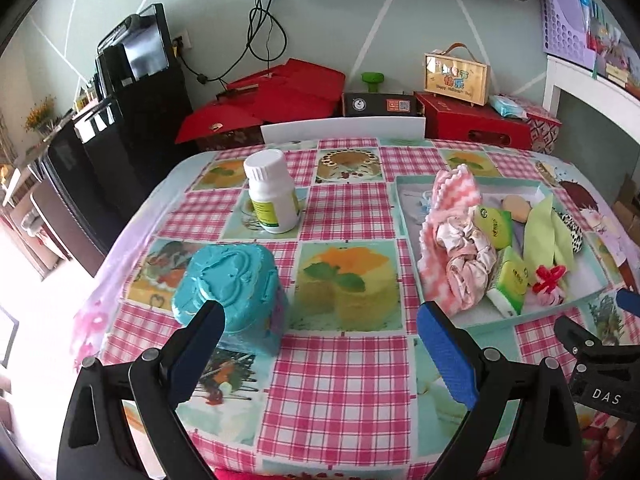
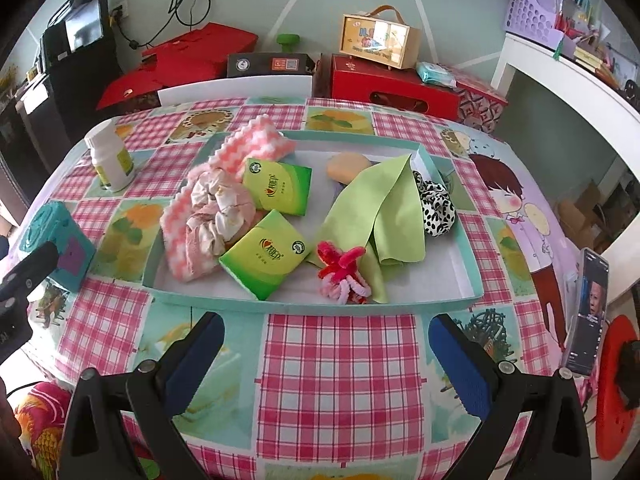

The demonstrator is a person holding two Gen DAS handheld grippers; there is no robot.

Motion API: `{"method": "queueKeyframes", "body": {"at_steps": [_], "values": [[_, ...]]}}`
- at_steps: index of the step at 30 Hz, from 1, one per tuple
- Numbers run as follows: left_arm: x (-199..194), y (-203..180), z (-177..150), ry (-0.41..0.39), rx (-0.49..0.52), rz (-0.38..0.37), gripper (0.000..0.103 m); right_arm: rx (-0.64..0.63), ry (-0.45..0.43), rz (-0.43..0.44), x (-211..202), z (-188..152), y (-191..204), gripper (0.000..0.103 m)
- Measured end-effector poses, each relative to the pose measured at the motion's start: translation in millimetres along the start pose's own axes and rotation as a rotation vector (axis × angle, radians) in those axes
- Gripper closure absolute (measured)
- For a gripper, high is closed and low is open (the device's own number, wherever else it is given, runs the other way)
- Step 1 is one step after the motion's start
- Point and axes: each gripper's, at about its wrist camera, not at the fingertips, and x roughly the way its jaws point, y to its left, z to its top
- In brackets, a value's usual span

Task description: Organize soft objects

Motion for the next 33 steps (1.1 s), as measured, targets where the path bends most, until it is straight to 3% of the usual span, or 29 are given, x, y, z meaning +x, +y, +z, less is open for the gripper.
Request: {"method": "queueKeyframes", "body": {"at_steps": [7, 20, 33], "values": [[-8, 2, -6, -0.014, -0.001, 0.077, 0.006, -0.041, -0.024, -0.016, -7, -5, 10, 0.0], [1, 7, -16, 0.028, -0.039, 0.093, 0.006, -0.138, -0.068, -0.064, -11, -9, 30, 0.0], [5, 5, -18, 0.044, -0.035, 0.096, 0.006, -0.084, -0.072, -0.03, -11, -9, 20, 0.0]]}}
